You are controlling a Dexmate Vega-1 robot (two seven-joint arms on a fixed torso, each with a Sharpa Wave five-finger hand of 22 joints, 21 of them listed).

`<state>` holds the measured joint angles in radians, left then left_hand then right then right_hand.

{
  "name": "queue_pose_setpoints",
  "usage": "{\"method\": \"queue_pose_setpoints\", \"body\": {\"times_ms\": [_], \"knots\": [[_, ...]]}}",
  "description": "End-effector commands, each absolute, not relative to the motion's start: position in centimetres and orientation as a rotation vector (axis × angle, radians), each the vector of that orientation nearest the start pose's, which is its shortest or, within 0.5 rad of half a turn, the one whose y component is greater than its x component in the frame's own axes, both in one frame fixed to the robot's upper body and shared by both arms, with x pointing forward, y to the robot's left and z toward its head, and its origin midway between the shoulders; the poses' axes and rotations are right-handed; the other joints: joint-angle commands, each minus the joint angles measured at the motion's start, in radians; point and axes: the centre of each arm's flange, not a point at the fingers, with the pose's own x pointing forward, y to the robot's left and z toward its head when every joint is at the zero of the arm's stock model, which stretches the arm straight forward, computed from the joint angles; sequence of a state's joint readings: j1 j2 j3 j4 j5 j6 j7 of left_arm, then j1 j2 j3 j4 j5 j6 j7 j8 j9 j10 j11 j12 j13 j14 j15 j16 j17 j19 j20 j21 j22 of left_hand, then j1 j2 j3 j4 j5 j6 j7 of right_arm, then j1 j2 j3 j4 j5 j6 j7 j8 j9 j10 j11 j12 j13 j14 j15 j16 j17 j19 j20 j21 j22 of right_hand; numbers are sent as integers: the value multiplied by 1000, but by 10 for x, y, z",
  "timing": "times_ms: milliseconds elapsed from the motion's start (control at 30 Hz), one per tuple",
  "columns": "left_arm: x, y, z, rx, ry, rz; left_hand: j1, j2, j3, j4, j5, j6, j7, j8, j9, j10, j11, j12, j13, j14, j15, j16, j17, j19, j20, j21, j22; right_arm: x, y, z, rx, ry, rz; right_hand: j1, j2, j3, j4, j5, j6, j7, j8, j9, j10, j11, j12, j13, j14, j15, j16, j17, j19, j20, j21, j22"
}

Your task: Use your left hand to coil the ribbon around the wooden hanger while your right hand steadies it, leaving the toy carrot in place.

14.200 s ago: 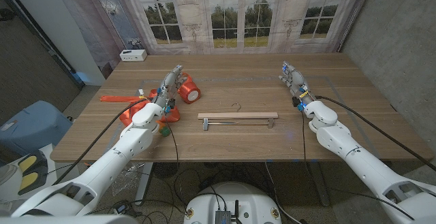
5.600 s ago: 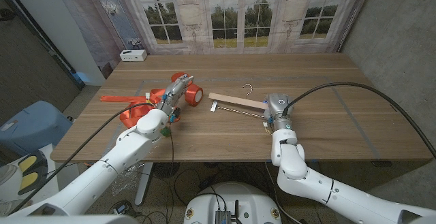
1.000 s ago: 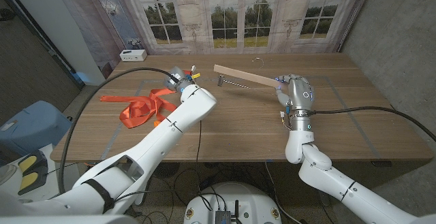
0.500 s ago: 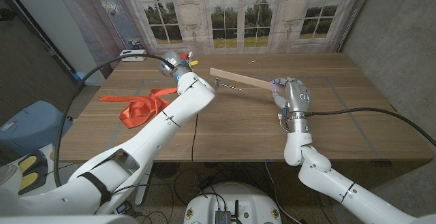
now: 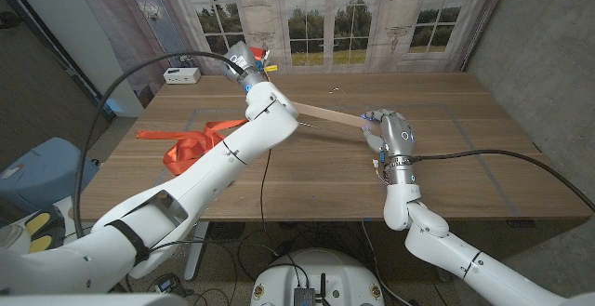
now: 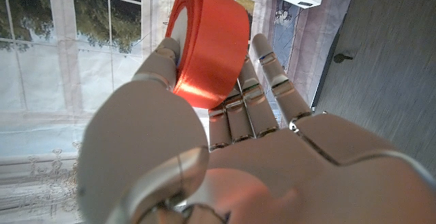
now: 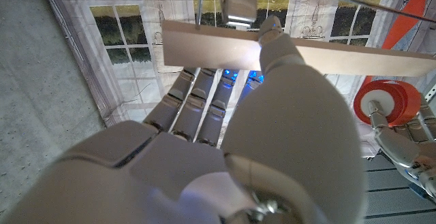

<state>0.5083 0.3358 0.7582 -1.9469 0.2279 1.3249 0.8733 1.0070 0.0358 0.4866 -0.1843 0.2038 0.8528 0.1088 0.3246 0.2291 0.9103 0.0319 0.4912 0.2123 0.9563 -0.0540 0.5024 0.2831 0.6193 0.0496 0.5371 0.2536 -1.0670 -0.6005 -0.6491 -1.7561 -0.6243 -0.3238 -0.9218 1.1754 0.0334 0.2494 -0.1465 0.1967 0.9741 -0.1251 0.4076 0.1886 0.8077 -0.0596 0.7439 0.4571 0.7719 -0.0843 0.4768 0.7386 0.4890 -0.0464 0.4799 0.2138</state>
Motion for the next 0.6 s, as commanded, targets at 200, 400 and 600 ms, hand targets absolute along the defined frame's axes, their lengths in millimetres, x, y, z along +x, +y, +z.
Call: {"method": "queue_pose_setpoints", "body": {"times_ms": [200, 400, 600], "knots": [[502, 111, 166, 809, -611, 832, 124, 133, 20, 21, 0, 95, -32, 4, 8, 147, -146, 49, 115, 94, -125, -2, 3, -6, 0, 14, 3, 545, -174, -78, -940, -992, -546, 96, 106, -1, 7, 5, 40, 18, 10, 77, 58, -51, 10, 1, 10, -141, -8, 6, -4, 4, 9, 0], [495, 98, 170, 824, -658, 819, 123, 132, 21, 22, -1, 95, -34, 2, 9, 148, -146, 52, 119, 96, -127, -4, 2, -9, -1, 19, 4, 556, -162, -68, -924, -1018, -518, 98, 106, -2, 6, 5, 39, 19, 11, 78, 57, -49, 11, 2, 9, -142, -12, 10, -6, 4, 12, 0], [485, 93, 172, 827, -701, 813, 121, 132, 20, 24, -2, 97, -35, 1, 11, 147, -147, 54, 122, 96, -127, -5, 4, -12, -2, 23, 4, 567, -153, -60, -900, -1032, -489, 96, 106, -3, 7, 5, 38, 18, 11, 78, 57, -50, 12, 0, 11, -141, -16, 14, -9, 4, 15, 0]]}}
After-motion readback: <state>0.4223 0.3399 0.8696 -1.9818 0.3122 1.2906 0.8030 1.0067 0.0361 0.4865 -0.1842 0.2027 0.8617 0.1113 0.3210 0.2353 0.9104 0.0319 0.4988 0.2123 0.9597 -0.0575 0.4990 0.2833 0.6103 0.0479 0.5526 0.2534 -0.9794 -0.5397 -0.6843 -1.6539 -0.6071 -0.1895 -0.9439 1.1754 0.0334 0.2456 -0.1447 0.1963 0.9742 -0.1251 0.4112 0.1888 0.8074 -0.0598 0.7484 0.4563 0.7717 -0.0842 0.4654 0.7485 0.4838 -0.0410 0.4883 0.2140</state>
